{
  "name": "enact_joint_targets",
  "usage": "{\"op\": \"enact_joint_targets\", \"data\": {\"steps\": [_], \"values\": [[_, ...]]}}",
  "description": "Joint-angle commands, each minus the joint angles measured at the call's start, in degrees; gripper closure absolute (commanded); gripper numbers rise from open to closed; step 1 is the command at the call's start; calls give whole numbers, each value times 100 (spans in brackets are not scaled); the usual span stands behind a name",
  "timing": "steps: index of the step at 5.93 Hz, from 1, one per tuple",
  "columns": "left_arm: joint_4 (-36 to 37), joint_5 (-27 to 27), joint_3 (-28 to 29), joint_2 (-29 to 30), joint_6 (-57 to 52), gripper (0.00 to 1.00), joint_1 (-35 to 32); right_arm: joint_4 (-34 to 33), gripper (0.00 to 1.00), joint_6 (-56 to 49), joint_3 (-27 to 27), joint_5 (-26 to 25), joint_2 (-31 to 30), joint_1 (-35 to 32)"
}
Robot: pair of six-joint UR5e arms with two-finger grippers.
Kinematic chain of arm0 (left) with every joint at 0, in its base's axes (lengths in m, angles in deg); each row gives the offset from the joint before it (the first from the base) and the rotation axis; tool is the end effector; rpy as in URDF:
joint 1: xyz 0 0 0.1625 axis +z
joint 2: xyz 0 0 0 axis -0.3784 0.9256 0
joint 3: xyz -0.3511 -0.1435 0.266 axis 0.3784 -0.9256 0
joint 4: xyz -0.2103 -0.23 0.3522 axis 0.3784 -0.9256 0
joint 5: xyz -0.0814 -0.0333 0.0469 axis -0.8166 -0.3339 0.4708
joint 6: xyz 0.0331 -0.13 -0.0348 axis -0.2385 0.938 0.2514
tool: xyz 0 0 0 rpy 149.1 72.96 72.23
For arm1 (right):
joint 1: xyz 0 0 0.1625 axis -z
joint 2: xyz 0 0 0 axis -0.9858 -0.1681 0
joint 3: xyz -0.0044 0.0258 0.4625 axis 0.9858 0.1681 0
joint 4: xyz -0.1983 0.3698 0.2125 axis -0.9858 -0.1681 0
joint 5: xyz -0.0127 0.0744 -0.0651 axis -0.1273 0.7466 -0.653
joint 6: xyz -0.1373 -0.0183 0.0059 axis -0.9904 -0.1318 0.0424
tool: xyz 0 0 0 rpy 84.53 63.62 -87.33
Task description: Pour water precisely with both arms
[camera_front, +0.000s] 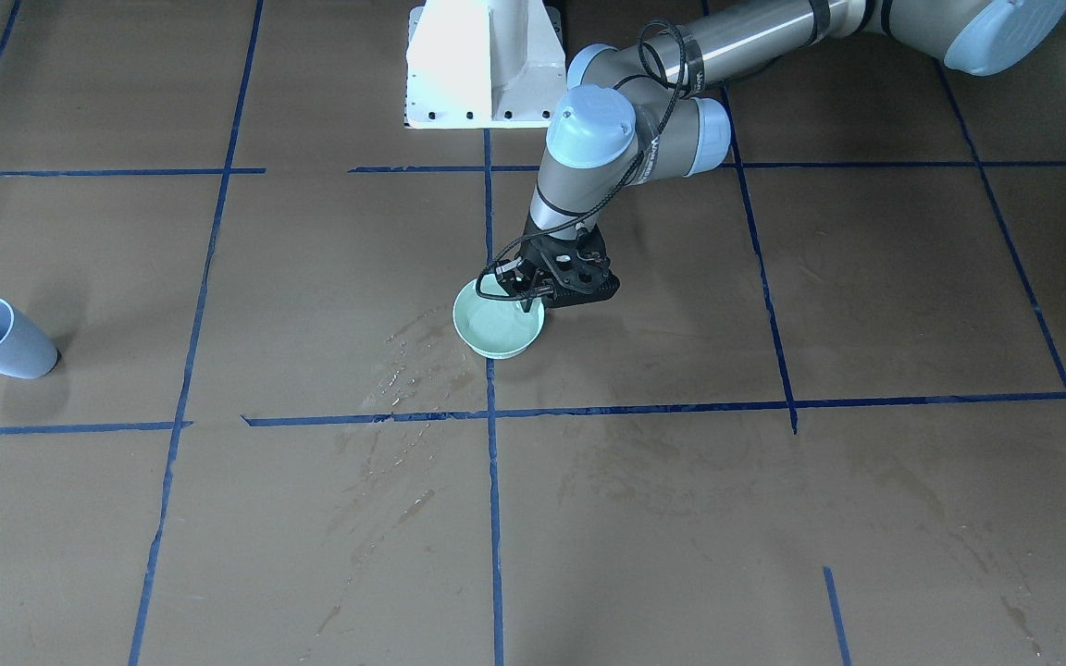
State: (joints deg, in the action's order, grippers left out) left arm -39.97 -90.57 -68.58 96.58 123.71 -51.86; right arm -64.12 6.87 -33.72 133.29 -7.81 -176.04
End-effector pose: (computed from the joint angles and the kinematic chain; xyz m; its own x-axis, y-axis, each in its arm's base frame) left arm 0.6810 -0.4937 0.2400 0.5391 -0.2235 -0.8120 0.2271 0.9670 -0.1154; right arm 0.0842 -0.5118 0.7324 0.6953 -0.0966 0.7122 -0.0069 0.9900 0.1410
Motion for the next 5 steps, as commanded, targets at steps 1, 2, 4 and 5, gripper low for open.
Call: {"op": "enact_joint_targets", "data": {"steps": [1, 2, 4, 5], "values": [[1, -1, -2, -14, -49, 93, -8, 9, 0, 10, 0, -1, 0, 0], [10, -1, -28, -14, -58, 95, -34, 9, 0, 10, 0, -1, 0, 0], [10, -97, -64, -32, -76, 95, -288, 9, 0, 2, 9, -10, 0, 0], [27, -603, -107, -84, -328, 96, -576, 9, 0, -7, 18, -10, -9, 0]]}}
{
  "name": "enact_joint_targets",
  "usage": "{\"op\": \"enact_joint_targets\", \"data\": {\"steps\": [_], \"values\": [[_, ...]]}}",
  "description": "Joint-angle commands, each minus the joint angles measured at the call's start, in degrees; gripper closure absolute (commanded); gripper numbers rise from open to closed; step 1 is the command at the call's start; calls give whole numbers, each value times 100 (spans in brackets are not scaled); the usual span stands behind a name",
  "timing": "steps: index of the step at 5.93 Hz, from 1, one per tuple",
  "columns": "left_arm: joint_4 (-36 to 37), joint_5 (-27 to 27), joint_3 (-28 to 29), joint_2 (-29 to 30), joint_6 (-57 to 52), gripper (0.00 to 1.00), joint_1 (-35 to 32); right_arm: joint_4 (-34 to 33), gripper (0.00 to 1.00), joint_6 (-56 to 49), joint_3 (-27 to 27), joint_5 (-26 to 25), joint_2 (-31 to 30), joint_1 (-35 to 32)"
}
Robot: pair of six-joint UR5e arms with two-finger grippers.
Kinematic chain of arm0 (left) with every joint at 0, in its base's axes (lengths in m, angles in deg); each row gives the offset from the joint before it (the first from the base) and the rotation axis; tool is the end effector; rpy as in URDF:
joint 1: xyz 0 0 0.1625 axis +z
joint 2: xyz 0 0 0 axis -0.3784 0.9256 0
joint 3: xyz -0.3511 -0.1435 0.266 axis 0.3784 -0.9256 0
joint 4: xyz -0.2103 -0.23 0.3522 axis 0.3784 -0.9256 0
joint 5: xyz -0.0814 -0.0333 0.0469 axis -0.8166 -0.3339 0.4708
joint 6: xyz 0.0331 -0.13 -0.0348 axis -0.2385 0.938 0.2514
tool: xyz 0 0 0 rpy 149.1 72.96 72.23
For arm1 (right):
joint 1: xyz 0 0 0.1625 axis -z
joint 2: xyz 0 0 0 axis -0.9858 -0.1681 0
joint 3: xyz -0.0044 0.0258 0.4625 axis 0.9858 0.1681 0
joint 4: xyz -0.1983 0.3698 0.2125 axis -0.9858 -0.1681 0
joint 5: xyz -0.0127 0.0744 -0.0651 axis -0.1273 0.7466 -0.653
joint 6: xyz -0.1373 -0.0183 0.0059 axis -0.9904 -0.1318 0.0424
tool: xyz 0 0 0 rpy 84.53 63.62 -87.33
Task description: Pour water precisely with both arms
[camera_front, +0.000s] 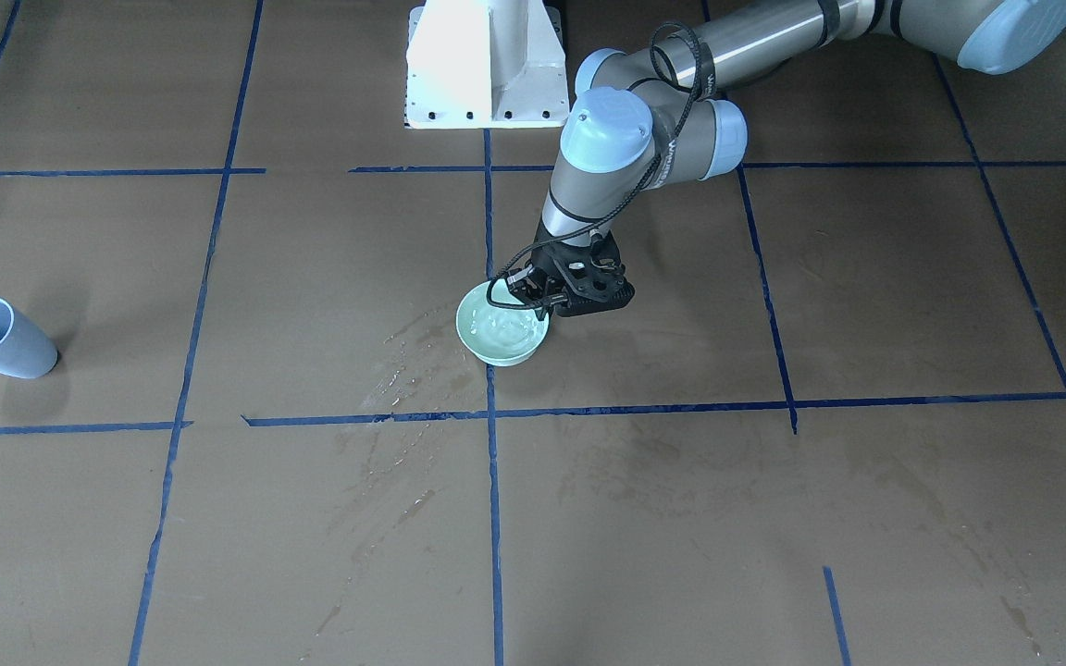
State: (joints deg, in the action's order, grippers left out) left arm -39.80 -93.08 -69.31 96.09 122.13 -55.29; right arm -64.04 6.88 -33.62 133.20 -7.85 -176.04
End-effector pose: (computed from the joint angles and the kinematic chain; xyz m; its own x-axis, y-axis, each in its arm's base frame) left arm 0.6486 -0.5257 0.2398 0.5279 -0.2278 -0.8182 0.2346 0.9650 -0.1173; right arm 0.0843 -0.5113 0.7338 0.6963 -0.0955 0.7113 -0.0069 0.9902 0.1397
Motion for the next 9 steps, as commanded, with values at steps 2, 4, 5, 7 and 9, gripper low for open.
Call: {"op": "enact_joint_targets", "data": {"steps": [2, 4, 5, 7, 9], "values": [[10, -1021, -780, -929, -995, 96, -778, 9, 0, 9, 7, -1, -5, 0], [-24, -1577, -1097, -1693, -1917, 98, -1464, 9, 0, 9, 7, -1, -5, 0], [-190, -1822, -1282, -2280, -2531, 99, -1850, 9, 0, 9, 7, -1, -5, 0], [-997, -2490, -1292, -3388, -3359, 99, -2640, 9, 0, 18, -1, -1, -5, 0], [-1334, -2545, -1135, -4181, -4588, 99, -3143, 9, 0, 18, -1, -1, -5, 17]]}}
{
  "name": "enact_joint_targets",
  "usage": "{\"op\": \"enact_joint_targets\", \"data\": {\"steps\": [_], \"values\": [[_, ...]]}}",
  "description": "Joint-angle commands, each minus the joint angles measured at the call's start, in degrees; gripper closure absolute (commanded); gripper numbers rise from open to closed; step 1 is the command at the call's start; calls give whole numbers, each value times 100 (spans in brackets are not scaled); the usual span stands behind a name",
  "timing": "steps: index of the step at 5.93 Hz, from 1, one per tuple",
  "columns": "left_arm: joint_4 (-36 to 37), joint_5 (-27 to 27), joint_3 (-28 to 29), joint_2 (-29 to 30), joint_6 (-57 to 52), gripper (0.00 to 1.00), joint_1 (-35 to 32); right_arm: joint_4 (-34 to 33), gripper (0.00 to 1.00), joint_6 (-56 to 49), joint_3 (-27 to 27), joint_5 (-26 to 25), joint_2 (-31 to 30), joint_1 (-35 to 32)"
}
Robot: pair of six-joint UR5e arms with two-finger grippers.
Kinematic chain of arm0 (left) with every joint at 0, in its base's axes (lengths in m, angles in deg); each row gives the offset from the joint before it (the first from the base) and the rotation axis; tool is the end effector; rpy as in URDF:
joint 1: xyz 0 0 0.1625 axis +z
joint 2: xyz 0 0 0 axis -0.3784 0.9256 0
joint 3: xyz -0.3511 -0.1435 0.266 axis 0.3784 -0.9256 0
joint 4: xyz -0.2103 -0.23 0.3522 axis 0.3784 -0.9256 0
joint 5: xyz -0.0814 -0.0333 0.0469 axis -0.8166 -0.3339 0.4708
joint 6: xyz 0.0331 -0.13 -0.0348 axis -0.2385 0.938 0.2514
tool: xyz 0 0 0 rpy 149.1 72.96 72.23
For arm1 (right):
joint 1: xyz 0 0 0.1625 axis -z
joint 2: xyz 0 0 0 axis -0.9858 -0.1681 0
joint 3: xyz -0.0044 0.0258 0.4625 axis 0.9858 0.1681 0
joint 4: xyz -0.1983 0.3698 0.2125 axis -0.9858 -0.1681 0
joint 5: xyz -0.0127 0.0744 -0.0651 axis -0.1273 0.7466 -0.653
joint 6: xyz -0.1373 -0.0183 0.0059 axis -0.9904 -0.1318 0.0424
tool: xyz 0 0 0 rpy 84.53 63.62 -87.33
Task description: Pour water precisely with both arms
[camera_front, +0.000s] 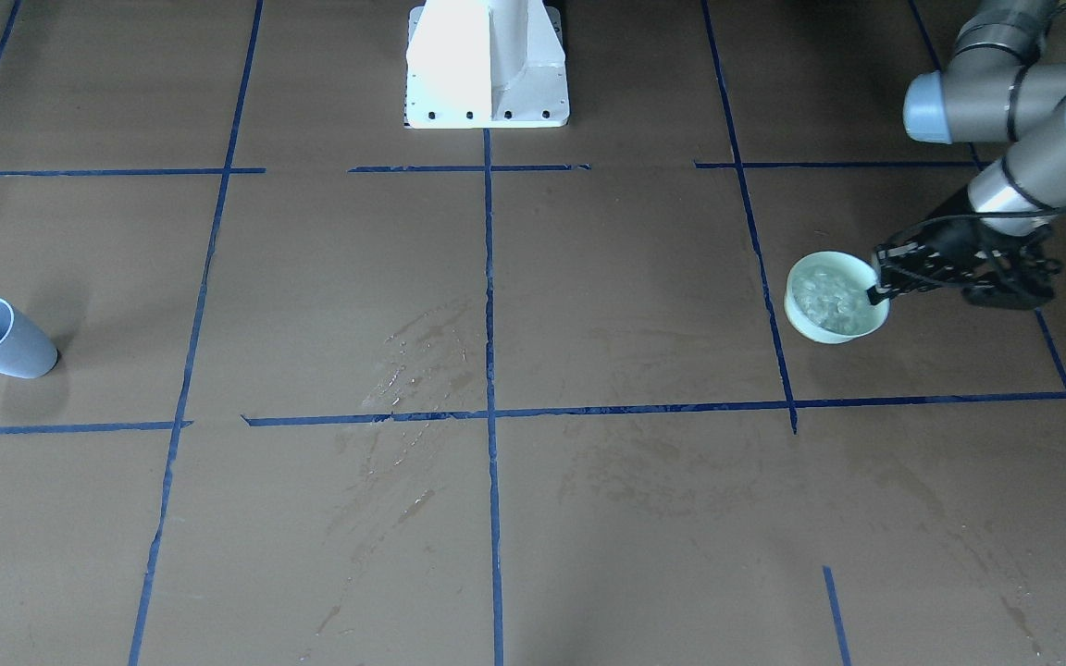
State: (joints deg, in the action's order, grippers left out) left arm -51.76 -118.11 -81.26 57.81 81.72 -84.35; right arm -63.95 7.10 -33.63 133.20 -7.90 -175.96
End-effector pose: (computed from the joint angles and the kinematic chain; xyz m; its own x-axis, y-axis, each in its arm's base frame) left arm 0.2517 -0.5525 0.5578 0.5565 0.0480 -0.8295 0.0282 0.9967 0.0766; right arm 0.0835 -0.5111 0.7340 0.6962 -0.0933 0.7117 -0.0082 0.9904 0.1378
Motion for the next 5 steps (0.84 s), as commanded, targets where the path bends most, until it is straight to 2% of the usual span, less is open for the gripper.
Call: {"op": "enact_joint_targets", "data": {"steps": [1, 2, 3, 5], "values": [[-156, -33, 87, -599, -832, 99, -248, 0, 0, -4, -1, 0, 0, -8], [-321, -33, 349, -593, -860, 99, -249, 0, 0, -4, -1, 0, 0, -8], [-888, -42, 856, -515, -791, 99, -240, 0, 0, -4, -1, 0, 0, -8], [-911, -235, 1018, -496, -773, 99, -222, 0, 0, -4, -18, -9, 0, -8]]}}
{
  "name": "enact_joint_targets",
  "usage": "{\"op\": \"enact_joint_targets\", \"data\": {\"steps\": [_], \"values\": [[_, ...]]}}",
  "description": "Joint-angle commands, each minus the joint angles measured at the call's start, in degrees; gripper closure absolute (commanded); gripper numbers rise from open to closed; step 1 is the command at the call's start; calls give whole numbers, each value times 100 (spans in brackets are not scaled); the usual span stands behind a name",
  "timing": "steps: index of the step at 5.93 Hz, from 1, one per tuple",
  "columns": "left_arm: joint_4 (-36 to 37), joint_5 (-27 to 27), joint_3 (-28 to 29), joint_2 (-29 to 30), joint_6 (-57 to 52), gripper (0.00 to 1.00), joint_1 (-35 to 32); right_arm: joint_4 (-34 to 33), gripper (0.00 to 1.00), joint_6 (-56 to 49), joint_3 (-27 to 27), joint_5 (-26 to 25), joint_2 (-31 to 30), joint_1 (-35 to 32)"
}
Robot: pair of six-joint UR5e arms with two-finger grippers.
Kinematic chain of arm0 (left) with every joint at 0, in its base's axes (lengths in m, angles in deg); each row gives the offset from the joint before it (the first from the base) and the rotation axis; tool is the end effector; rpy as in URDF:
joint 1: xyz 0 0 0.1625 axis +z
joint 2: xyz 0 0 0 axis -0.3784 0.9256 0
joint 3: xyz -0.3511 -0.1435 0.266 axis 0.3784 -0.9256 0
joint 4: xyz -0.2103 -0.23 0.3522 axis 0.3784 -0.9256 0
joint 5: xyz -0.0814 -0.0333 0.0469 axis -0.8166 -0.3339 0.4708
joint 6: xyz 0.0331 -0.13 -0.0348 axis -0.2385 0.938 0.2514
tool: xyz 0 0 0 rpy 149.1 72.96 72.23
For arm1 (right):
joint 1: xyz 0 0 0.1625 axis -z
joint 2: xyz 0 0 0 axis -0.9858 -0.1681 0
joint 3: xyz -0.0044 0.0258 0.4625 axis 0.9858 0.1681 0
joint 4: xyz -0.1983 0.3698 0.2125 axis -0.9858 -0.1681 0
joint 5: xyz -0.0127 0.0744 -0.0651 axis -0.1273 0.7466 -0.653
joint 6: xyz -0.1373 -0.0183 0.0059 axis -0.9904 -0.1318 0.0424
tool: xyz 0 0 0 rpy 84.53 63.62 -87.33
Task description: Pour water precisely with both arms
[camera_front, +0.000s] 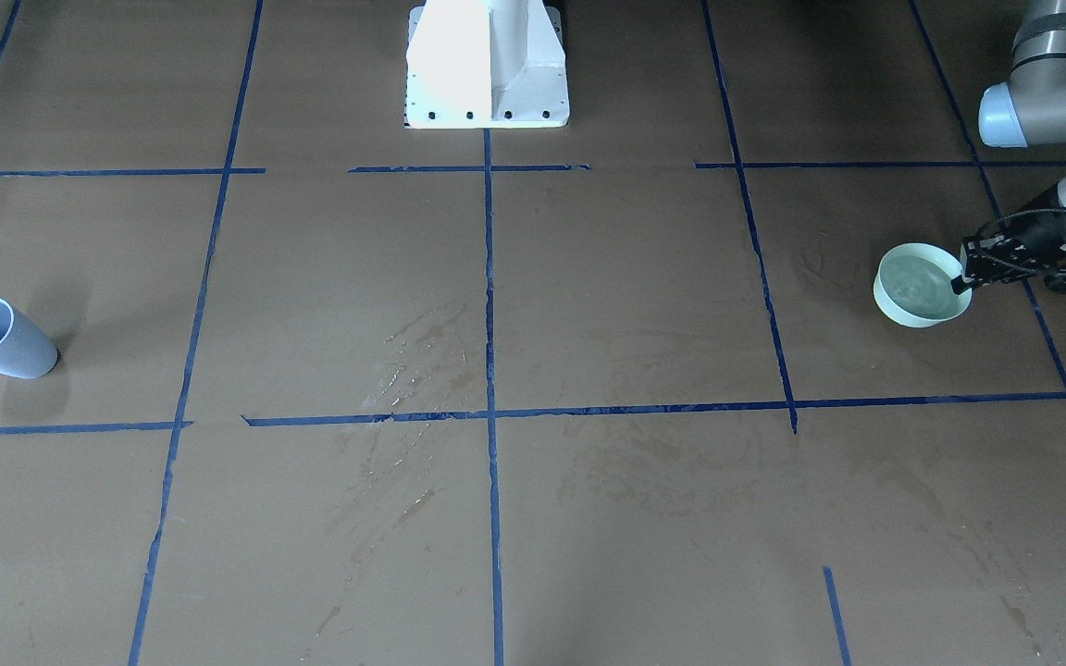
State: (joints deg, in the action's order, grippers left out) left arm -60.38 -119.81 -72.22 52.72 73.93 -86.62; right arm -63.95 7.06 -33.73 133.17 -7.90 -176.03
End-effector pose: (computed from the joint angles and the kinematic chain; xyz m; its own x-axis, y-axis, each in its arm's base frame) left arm 0.2157 -0.5263 0.6796 0.5760 0.0917 -0.8123 -0.0287 0.9954 0.0919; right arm 0.0842 -0.5112 0.7330 0.6968 -0.0943 0.7110 -0.0088 0.9901 0.1400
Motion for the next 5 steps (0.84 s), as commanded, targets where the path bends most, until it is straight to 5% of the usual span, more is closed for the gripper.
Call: {"op": "enact_joint_targets", "data": {"steps": [1, 3, 5], "values": [[-58, -66, 177, 30, 7, 98, 14, 0, 0, 0, -8, -6, 0, 0], [-85, -66, 335, 144, -2, 94, 23, 0, 0, -9, -8, -6, 0, 0], [-94, -66, 335, 144, -2, 72, 32, 0, 0, -9, -8, -6, 0, 17]]}}
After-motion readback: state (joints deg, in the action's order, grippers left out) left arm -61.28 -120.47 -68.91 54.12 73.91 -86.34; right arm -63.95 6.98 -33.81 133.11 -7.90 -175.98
